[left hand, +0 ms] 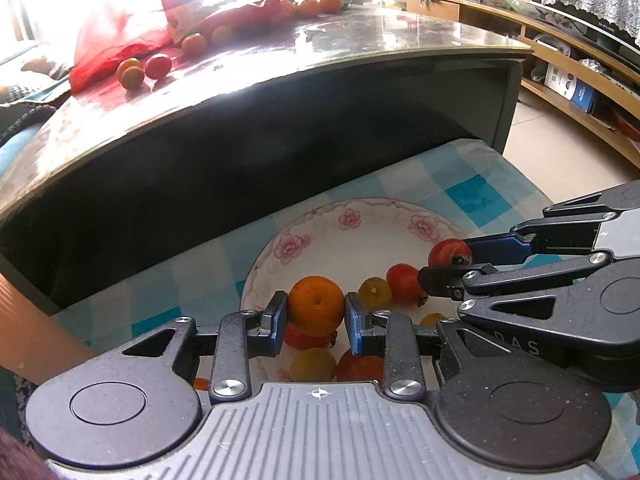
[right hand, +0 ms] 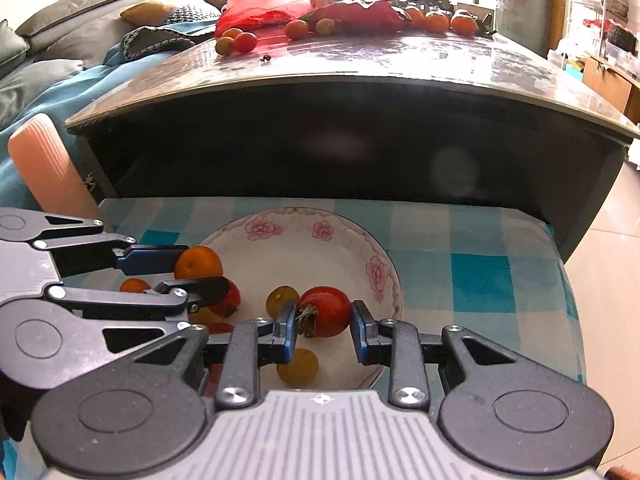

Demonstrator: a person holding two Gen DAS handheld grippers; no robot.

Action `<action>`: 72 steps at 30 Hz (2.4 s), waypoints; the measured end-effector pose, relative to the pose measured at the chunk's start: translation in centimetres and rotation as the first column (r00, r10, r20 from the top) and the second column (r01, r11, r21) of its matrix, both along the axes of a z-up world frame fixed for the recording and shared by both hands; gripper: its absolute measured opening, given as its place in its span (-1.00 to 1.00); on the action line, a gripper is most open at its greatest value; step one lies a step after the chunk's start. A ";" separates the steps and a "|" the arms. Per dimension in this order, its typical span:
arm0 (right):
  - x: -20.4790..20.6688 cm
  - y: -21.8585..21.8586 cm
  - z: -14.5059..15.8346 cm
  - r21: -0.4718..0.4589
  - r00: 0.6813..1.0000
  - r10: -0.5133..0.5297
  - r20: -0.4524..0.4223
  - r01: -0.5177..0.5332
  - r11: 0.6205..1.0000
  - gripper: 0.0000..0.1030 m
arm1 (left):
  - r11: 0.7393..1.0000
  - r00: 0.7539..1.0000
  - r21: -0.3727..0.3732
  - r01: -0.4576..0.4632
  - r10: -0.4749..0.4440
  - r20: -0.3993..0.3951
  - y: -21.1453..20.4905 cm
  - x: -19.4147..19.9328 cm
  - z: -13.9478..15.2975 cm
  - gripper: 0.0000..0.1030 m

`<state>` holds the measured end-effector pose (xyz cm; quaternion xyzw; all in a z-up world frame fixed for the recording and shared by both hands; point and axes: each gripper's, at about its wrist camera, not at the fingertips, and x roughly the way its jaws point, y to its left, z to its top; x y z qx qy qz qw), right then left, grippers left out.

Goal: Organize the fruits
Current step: 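Carry the orange and cherry tomato with both tools over the white bowl, then open both tools to drop the orange and cherry tomato into the bowl, then withdraw both open tools from the bowl toward the remaining oranges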

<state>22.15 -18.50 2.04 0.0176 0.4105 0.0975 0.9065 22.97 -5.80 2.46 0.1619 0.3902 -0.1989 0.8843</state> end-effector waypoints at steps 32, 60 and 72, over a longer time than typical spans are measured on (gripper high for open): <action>0.6 -0.4 -0.8 0.029 1.000 -0.028 0.012 0.027 0.999 -0.14 | 0.999 0.999 -0.016 -0.034 0.034 0.005 0.3 0.6 -0.4 -0.13; -4.6 2.1 2.2 0.018 0.998 0.049 0.036 -0.050 0.999 -0.14 | 0.993 0.994 -0.055 -0.108 0.108 0.009 5.5 -4.2 2.0 0.10; -7.5 6.2 -1.9 0.020 0.987 0.141 -0.075 -0.140 0.990 -0.12 | 0.991 0.990 -0.009 -0.134 0.133 -0.043 10.4 -3.8 -1.0 0.13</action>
